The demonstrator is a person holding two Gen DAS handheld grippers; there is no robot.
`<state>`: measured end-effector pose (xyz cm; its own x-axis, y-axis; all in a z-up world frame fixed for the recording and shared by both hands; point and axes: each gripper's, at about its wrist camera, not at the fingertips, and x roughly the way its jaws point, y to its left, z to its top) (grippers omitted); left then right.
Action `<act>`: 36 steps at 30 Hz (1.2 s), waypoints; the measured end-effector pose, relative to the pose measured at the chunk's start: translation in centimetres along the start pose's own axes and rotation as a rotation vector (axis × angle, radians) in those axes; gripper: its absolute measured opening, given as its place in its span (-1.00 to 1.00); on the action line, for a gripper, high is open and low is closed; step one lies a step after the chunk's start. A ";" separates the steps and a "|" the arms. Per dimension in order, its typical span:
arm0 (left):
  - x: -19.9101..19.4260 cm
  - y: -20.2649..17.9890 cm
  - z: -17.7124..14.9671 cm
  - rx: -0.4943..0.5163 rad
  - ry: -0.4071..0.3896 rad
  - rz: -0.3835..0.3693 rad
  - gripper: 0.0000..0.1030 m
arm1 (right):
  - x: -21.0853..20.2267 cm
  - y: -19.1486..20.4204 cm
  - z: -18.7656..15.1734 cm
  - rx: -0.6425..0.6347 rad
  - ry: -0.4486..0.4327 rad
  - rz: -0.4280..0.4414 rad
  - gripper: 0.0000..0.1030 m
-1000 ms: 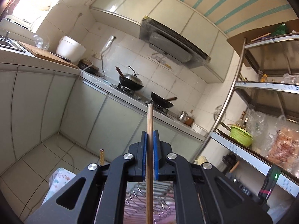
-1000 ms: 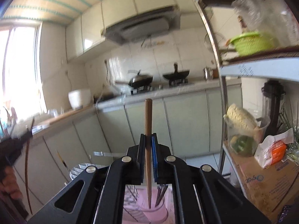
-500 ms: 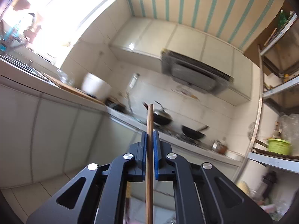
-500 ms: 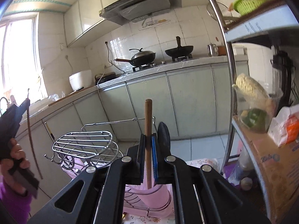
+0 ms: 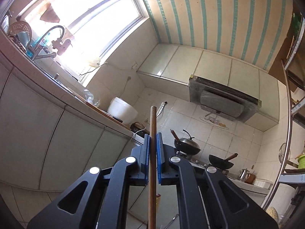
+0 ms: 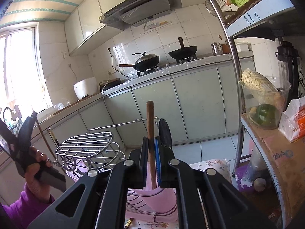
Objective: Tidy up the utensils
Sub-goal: 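Lower chopsticks into the pink cup and open both grippers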
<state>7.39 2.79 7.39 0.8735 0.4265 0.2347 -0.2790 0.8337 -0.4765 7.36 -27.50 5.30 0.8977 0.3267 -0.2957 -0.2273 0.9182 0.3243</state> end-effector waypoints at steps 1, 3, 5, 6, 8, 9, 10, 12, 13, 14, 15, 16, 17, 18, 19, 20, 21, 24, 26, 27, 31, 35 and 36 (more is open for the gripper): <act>0.3 0.0 -0.1 0.002 0.003 0.005 -0.89 | 0.0 0.0 0.0 0.002 0.000 0.001 -0.87; 0.4 0.3 -0.6 0.006 0.004 0.018 -0.89 | 0.0 -0.1 0.0 0.009 0.001 0.002 -0.87; 0.4 0.4 -0.9 0.017 0.005 0.020 -0.89 | -0.1 -0.1 -0.1 0.008 0.001 0.003 -0.87; 0.5 0.4 -1.0 0.024 0.014 0.017 -0.89 | -0.1 -0.1 -0.1 0.006 0.002 0.003 -0.87; 0.4 0.5 -1.3 0.030 0.040 0.004 -0.89 | 0.0 0.0 -0.1 0.002 0.003 0.002 -0.87; 0.2 0.5 -1.4 0.036 0.050 -0.003 -0.89 | 0.0 0.1 0.0 0.001 0.004 0.002 -0.87; 0.2 0.5 -1.4 0.041 0.057 -0.008 -0.89 | 0.0 0.1 0.0 0.000 0.005 0.001 -0.87; 0.0 0.5 -1.4 0.056 0.089 -0.028 -0.89 | 0.0 0.2 0.0 0.000 0.009 -0.001 -0.87; -0.1 0.5 -1.4 0.067 0.117 -0.038 -0.89 | 0.0 0.3 0.0 -0.001 0.011 -0.002 -0.87; 0.0 0.5 -1.4 0.073 0.140 -0.047 -0.89 | 0.0 0.4 0.0 -0.002 0.015 -0.005 -0.87; 0.0 0.6 -1.4 0.078 0.171 -0.058 -0.89 | -0.1 0.4 0.0 -0.002 0.017 -0.007 -0.87; 0.0 0.7 -1.5 0.080 0.202 -0.067 -0.89 | -0.1 0.4 0.1 -0.002 0.019 -0.010 -0.87; 0.2 0.9 -1.5 0.082 0.237 -0.076 -0.89 | -0.2 0.4 0.1 0.002 0.022 -0.015 -0.87; 0.3 1.2 -1.6 0.080 0.278 -0.079 -0.89 | -0.2 0.3 0.1 0.006 0.025 -0.016 -0.87; 0.4 1.6 -1.7 0.071 0.320 -0.083 -0.89 | -0.3 0.2 0.1 0.010 0.027 -0.017 -0.87; 0.6 1.9 -1.8 0.064 0.355 -0.091 -0.89 | -0.4 0.1 0.1 0.015 0.030 -0.020 -0.87; 0.8 2.3 -1.9 0.055 0.408 -0.101 -0.89 | -0.5 0.0 0.1 0.019 0.032 -0.024 -0.87; 1.0 2.9 -1.9 0.051 0.482 -0.137 -0.89 | -0.8 -0.2 0.0 0.033 0.041 -0.031 -0.87; 0.8 2.9 -1.8 0.069 0.512 -0.151 -0.88 | -0.9 -0.3 0.0 0.038 0.048 -0.039 -0.87; 1.0 2.9 -1.8 0.073 0.546 -0.164 -0.88 | -0.9 -0.4 0.0 0.042 0.054 -0.046 -0.87; 1.7 2.9 -1.8 0.079 0.623 -0.186 -0.68 | 0.0 -0.4 0.1 0.047 0.099 -0.057 -0.81; 2.4 3.7 -1.1 0.030 0.686 -0.186 -0.19 | 0.1 0.0 0.0 0.049 0.140 -0.059 -0.61; 2.4 4.1 -0.9 0.014 0.702 -0.186 -0.17 | -0.1 0.0 -0.1 0.048 0.141 -0.059 -0.53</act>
<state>8.70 6.94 5.28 0.9557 -0.0450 -0.2907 -0.1015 0.8771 -0.4694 7.23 -27.47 5.24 0.8465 0.3036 -0.4374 -0.1542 0.9261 0.3443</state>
